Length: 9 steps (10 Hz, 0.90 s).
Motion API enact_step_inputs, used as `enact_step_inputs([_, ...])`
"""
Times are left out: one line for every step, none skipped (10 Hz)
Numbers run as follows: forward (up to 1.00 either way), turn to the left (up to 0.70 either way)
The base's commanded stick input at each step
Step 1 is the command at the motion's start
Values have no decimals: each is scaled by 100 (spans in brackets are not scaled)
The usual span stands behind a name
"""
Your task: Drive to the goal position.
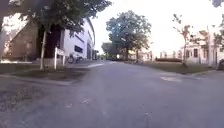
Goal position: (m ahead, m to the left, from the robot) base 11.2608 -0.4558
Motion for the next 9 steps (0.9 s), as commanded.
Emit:
enact_step_inputs([50,0])
enact_step_inputs([50,0])
enact_step_inputs([50,0])
enact_step_inputs([50,0])
enact_step_inputs([50,0])
enact_step_inputs([50,0])
enact_step_inputs([50,0])
enact_step_inputs([50,0])
enact_step_inputs([50,0])
